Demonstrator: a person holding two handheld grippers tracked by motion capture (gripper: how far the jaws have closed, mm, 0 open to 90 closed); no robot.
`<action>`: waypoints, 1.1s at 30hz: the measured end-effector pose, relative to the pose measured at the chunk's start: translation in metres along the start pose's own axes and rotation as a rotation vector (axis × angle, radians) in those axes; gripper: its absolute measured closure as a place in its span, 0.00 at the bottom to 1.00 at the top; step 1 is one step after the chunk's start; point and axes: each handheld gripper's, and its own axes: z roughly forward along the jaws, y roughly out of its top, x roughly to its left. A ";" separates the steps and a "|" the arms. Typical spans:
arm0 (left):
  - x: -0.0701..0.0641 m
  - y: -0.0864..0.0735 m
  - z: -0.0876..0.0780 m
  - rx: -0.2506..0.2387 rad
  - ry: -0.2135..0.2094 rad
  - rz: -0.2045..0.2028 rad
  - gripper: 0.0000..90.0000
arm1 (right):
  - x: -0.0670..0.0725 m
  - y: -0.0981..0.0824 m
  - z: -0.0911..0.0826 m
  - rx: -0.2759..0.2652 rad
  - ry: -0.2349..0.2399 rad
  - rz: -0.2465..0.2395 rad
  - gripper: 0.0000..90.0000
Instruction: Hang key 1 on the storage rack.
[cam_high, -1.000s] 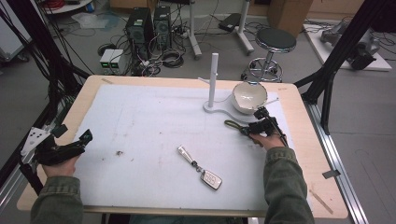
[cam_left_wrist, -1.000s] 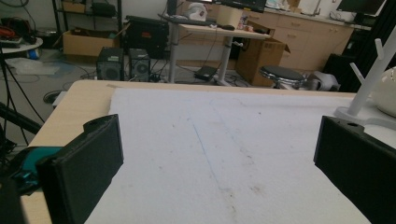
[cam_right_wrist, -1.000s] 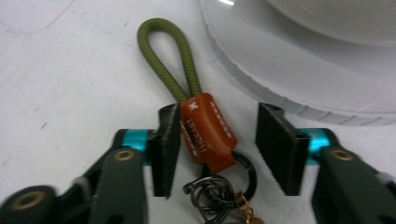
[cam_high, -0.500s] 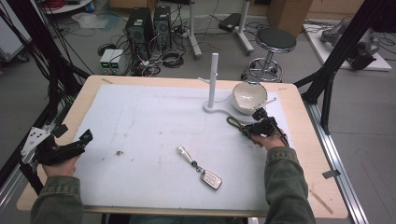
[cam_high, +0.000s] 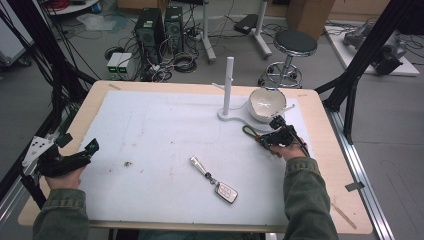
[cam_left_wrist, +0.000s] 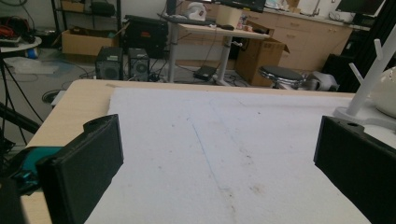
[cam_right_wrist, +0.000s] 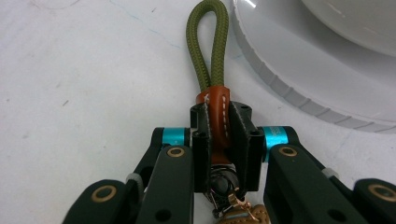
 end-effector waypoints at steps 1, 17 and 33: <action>0.000 0.000 0.000 0.000 0.000 0.000 0.02 | 0.001 0.000 -0.001 -0.001 0.001 0.001 0.88; -0.001 0.000 0.000 0.000 -0.002 -0.002 0.02 | 0.009 0.001 -0.026 -0.082 0.074 0.019 0.88; 0.000 0.000 0.000 0.000 -0.001 -0.004 0.02 | 0.016 0.021 -0.067 -0.165 0.087 0.004 0.88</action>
